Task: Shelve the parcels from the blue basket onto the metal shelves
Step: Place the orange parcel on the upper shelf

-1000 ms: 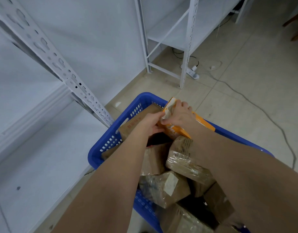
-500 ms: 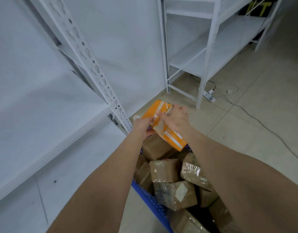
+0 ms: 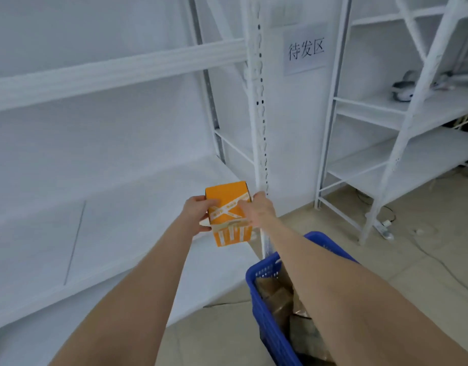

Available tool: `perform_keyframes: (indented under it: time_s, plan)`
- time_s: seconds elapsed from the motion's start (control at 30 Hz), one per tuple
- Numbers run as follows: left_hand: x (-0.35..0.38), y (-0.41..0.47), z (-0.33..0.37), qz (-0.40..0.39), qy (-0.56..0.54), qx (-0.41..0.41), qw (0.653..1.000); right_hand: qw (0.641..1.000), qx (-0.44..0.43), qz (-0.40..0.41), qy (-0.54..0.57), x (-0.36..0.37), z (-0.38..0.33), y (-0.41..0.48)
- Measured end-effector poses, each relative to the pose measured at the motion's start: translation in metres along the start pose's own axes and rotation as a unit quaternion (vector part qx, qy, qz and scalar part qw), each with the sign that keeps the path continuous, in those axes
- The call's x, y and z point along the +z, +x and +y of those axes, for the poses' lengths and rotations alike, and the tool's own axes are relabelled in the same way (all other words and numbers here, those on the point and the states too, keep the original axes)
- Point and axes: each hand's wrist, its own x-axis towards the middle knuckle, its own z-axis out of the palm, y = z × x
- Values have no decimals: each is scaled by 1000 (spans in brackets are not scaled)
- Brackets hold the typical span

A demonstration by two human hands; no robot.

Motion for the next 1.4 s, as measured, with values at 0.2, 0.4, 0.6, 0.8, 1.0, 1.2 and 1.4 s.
perform_keyframes:
  time_s: [0.2, 0.4, 0.6, 0.8, 1.0, 1.2, 1.4]
  plan:
    - [-150, -63, -8, 69, -45, 37, 996, 968, 35, -122, 216, 105, -68, -73]
    - [-261, -106, -59, 132, -90, 41, 986, 919, 141, -208, 305, 200, -100, -141]
    - [-302, -143, -88, 180, -135, -1, 974, 911, 79, -241, 327, 249, -105, -194]
    - [-321, -168, -96, 206, -155, 27, 966, 890, 32, -348, 292, 251, -113, -215]
    - [-323, -179, -90, 232, -146, 95, 957, 864, 71, -461, 191, 240, -119, -204]
    - [-323, -190, -74, 218, -112, 119, 962, 827, 104, -468, 295, 224, -119, -206]
    - [-300, -194, -67, 240, -91, -12, 966, 784, 134, -411, 447, 223, -121, -231]
